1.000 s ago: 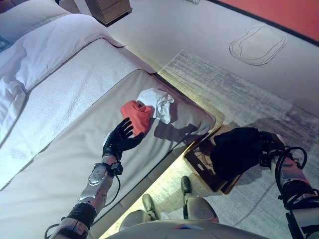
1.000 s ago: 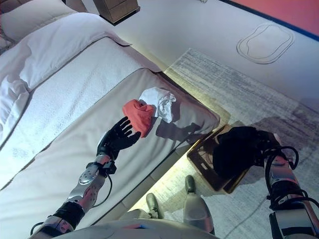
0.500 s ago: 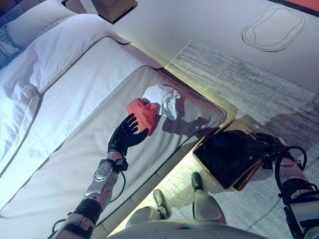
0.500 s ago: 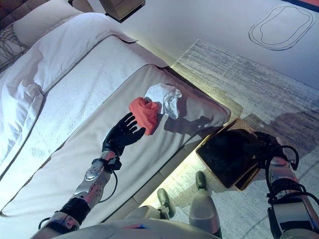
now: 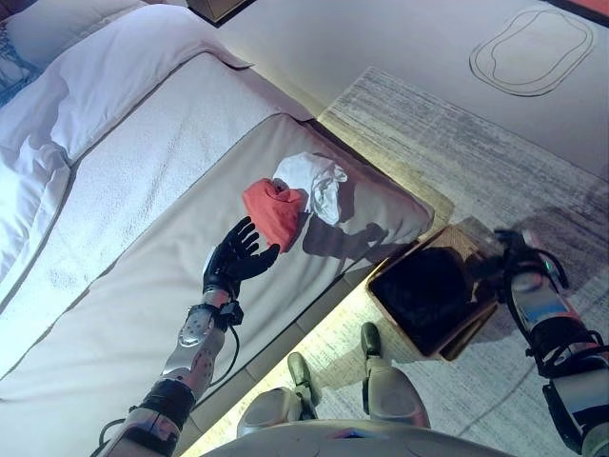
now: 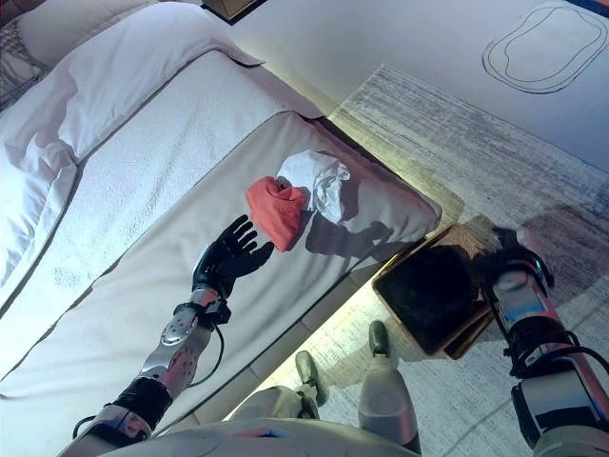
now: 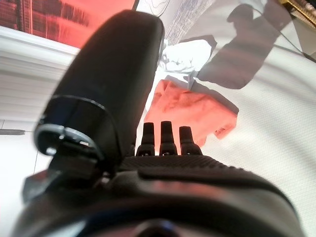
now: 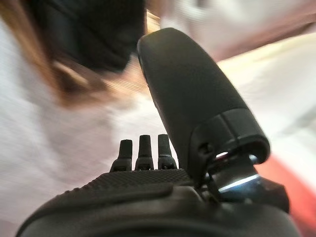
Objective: Pick up the clothes from the bed and place them into the basket
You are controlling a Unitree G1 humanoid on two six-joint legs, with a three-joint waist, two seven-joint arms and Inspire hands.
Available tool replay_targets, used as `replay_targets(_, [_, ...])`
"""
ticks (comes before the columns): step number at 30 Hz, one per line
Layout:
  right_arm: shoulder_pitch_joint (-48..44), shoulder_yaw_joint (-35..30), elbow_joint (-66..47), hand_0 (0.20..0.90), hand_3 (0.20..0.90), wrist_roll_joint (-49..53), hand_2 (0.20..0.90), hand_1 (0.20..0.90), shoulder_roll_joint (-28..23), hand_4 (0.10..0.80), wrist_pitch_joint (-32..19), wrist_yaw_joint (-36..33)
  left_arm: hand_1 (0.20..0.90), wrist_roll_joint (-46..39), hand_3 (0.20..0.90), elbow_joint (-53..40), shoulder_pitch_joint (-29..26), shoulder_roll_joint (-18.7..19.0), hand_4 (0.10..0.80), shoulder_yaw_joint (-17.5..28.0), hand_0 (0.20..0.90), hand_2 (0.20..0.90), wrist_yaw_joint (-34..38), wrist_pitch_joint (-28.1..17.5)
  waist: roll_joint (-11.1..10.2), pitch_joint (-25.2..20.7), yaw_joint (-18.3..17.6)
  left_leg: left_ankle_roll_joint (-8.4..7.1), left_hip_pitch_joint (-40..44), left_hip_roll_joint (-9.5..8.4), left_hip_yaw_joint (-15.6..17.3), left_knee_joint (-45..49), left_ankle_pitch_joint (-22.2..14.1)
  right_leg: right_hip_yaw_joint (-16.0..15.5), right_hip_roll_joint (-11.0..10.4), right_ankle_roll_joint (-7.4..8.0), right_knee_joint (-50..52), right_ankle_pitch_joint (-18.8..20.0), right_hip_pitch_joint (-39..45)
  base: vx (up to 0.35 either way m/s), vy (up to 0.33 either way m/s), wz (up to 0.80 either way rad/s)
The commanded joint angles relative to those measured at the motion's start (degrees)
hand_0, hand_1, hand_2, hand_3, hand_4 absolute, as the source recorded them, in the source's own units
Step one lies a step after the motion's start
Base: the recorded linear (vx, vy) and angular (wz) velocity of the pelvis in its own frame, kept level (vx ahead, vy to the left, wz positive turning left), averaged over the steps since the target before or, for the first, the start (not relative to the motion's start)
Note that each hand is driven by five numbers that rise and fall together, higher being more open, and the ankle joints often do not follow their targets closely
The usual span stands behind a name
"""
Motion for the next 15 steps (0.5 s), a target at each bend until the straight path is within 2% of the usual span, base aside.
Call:
replay_targets(1, [-13.4, 4.1, -7.7, 0.900, 0.900, -10.1, 0.900, 0.900, -3.9, 0.800, -4.1, -5.8, 0.900, 1.7, 0.900, -2.2, -3.4, 1.9, 0.800, 0.3, 0.900, 0.900, 1.0, -8.9, -4.3, -2.8, 3.2, -1.86, -1.9, 1.22, -7.0, 2.5, -4.8, -1.0, -3.9, 2.34, 5.5, -7.6, 1.6, 0.081, 0.071, 0.08])
replay_targets(5, [-17.7, 7.9, -12.3, 0.900, 0.900, -17.7, 0.900, 0.900, -4.6, 0.800, -4.8, -4.5, 0.900, 6.1, 0.900, -2.8, -3.0, 2.0, 0.800, -0.1, 0.900, 0.900, 2.0, -9.4, -4.2, -1.1, 5.2, -1.86, -5.6, 0.35, -9.3, 7.7, -5.6, -2.7, -4.6, 1.27, 10.3, -9.8, -0.5, 0.029, 0.081, 0.20])
replay_targets(9, [-27.8, 13.8, -10.8, 0.900, 0.900, -19.2, 0.900, 0.900, -6.7, 0.800, -5.2, -2.6, 0.900, 4.5, 0.900, -3.1, -4.7, 2.3, 0.800, -1.0, 0.900, 0.900, 3.1, -11.0, -3.0, 4.1, 7.5, -2.00, -12.5, -0.83, -12.1, 12.3, -5.2, -4.9, -5.5, 0.31, 14.5, -11.1, -5.2, -0.144, 0.119, 0.29])
replay_targets(12, [-36.9, 20.6, -8.2, 0.900, 0.900, -22.2, 0.900, 0.900, -7.4, 0.800, -3.5, -0.4, 0.900, 3.3, 0.900, -4.8, -5.3, 2.6, 0.800, -2.3, 0.900, 0.900, 3.4, -12.0, -1.7, 8.3, 9.6, -1.88, -17.5, -1.87, -14.2, 13.9, -4.1, -6.4, -6.0, -0.18, 17.3, -11.2, -9.8, -0.160, 0.085, 0.24])
replay_targets(15, [-41.8, 24.7, -6.7, 0.900, 0.900, -22.7, 0.900, 0.900, -7.5, 0.800, -1.6, -0.4, 0.900, 4.2, 0.900, -6.5, -5.5, 3.3, 0.800, -3.0, 0.900, 0.900, 3.8, -12.4, -1.1, 10.2, 10.9, -1.50, -20.1, -2.66, -14.7, 13.5, -3.1, -7.2, -6.2, -0.12, 18.3, -11.0, -12.6, -0.120, 0.020, 0.25])
